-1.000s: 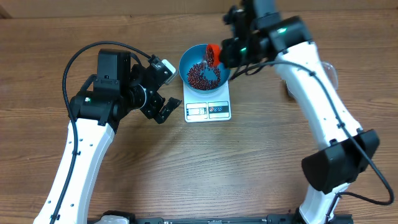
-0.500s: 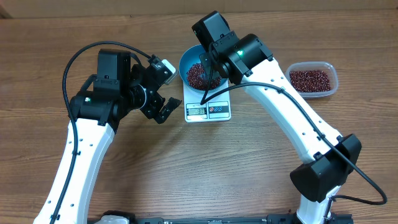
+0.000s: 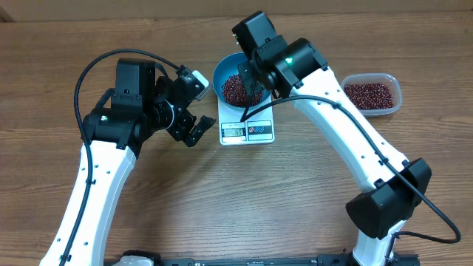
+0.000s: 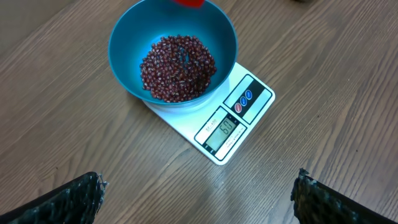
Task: Scoop item into bowl and weigh 150g on scale
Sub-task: 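Tilt the scoop to pour beans into the teal bowl, then move the empty scoop back right to the bean tub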
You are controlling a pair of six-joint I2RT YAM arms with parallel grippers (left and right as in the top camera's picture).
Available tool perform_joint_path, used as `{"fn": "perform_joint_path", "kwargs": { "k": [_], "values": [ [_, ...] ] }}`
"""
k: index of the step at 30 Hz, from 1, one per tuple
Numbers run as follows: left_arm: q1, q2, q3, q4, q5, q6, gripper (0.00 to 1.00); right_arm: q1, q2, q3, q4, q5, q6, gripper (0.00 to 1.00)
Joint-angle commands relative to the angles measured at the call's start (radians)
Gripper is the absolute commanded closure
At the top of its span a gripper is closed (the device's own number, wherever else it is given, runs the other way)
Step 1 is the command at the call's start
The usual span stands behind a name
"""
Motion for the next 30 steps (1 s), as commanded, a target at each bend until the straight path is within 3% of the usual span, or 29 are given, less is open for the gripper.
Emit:
{"fn": "perform_joint_path", "kwargs": {
  "k": [1,11,21,30],
  "values": [
    [0.004,0.005,0.021,0.003,0.005,0.011,0.00,-0.061,-0.037,0.033,-0.003,-0.135,-0.002,0.96],
    [0.004,0.005,0.021,0.003,0.005,0.011,0.00,-0.365,-0.159,0.037,-0.089,-0.434,-0.059,0.96],
    [0.004,0.005,0.021,0.003,0.005,0.011,0.01,-0.684,-0.166,0.031,-0.234,-0.426,-0.133,0.96],
    [0.004,0.005,0.021,0.003,0.005,0.012,0.01,-0.821,-0.161,-0.113,-0.186,-0.348,-0.143,0.96]
  ]
}}
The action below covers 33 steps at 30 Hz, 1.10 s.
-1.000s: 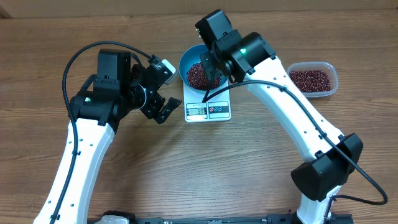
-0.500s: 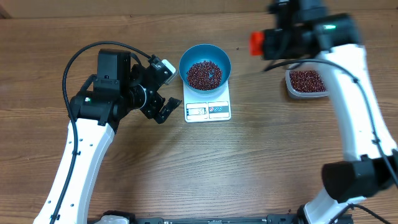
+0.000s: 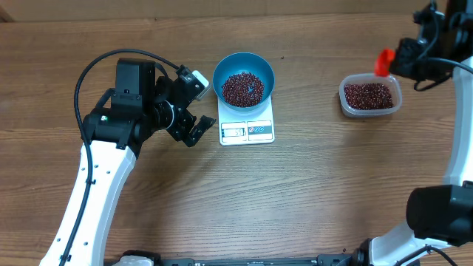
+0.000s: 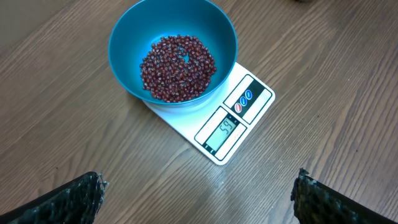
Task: Scoop item into bowl and weigh 150g on scale
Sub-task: 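Move the empty scoop back right to the bean tub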
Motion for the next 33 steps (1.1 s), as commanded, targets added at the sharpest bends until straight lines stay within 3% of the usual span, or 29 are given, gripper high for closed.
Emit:
{"fn": "perform_joint_path", "kwargs": {
  "k": [1,16,33],
  "values": [
    [0.004,0.005,0.021,0.003,0.005,0.011,0.00,-0.018,-0.014,-0.068,0.035,0.034,-0.017,0.96],
    [0.004,0.005,0.021,0.003,0.005,0.012,0.00,-0.019,-0.008,-0.345,0.321,0.157,-0.031,0.96],
    [0.004,0.005,0.021,0.003,0.005,0.012,0.00,-0.019,0.099,-0.347,0.310,0.167,-0.113,0.96]
  ]
}}
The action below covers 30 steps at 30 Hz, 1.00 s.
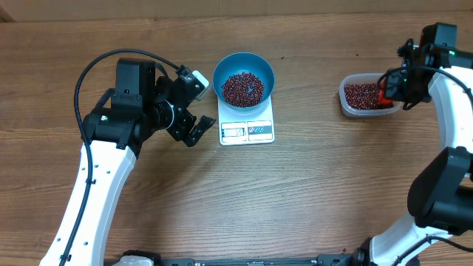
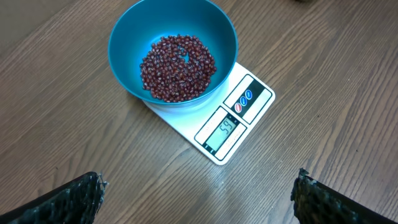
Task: Scoop item into bowl and weigh 150g on scale
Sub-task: 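Move the empty scoop back right to the bean tub, then dip the scoop into the beans and lift it filled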
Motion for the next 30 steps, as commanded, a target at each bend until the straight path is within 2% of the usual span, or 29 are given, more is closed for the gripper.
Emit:
{"fn": "perform_joint_path", "kwargs": {
  "k": [1,30],
  "values": [
    [0.004,0.004,0.021,0.003,0.005,0.011,0.01,0.002,0.029,-0.005,-0.005,0.013,-0.010,0.96],
    [0.004,0.004,0.021,0.003,0.005,0.011,0.00,0.003,0.056,-0.005,-0.066,-0.420,-0.039,0.96]
  ]
}}
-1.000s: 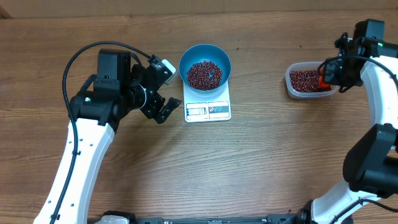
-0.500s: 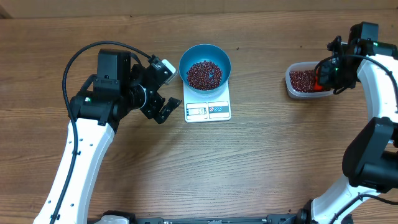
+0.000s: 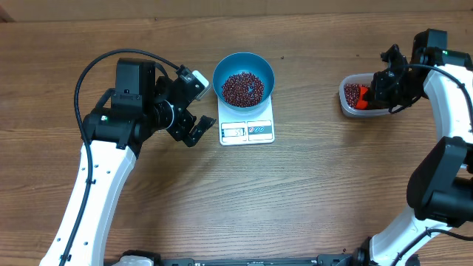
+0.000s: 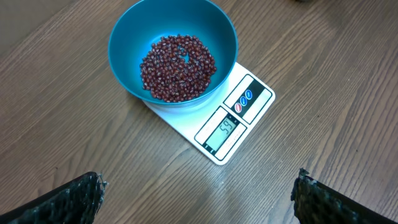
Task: Scoop item into bowl and weigh 150g on scale
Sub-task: 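Dip the scoop into the beans and lift it filled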
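Note:
A blue bowl [image 3: 244,79] [image 4: 173,50] partly filled with red beans sits on a white scale [image 3: 247,125] [image 4: 217,124]; its display reads about 59. At the right, a clear tub [image 3: 350,97] holds more red beans. My right gripper [image 3: 373,96] is over the tub, shut on a red scoop [image 3: 361,103] that dips into the beans. My left gripper [image 3: 194,111] [image 4: 198,199] hangs open left of the scale, with nothing between its fingers.
The wooden table [image 3: 295,192] carries only the scale, the bowl and the tub. The right arm reaches in from the right edge; the left arm stands at the left of the scale.
My right gripper has shifted left and lower over the tub, and the red scoop now lies inside it among the beans. The left arm, bowl and scale reading are unchanged.
My right gripper was over the blue bowl with the scoop, the scale near 60. Then it was at the far right above the tub, scoop in hand, and the reading was 59. Then it was at the tub's right side, and now the scoop is in the beans.

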You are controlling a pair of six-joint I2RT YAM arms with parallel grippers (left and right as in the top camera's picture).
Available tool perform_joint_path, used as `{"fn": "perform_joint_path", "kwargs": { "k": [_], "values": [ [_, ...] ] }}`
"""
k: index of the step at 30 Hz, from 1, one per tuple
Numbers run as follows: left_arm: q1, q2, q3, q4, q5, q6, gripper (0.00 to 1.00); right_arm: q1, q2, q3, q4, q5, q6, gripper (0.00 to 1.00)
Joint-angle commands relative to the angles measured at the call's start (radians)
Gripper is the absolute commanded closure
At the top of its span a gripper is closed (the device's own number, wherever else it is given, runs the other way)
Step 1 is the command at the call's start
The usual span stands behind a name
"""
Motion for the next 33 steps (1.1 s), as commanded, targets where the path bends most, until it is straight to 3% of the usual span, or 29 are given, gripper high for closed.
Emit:
{"fn": "perform_joint_path", "kwargs": {
  "k": [1,33],
  "values": [
    [0.004,0.004,0.021,0.003,0.005,0.011,0.00,-0.002,0.005,-0.005,-0.001,-0.106,-0.010,0.96],
    [0.004,0.004,0.021,0.003,0.005,0.011,0.00,-0.281,0.005,-0.005,-0.035,-0.463,-0.035,0.96]
  ]
}}
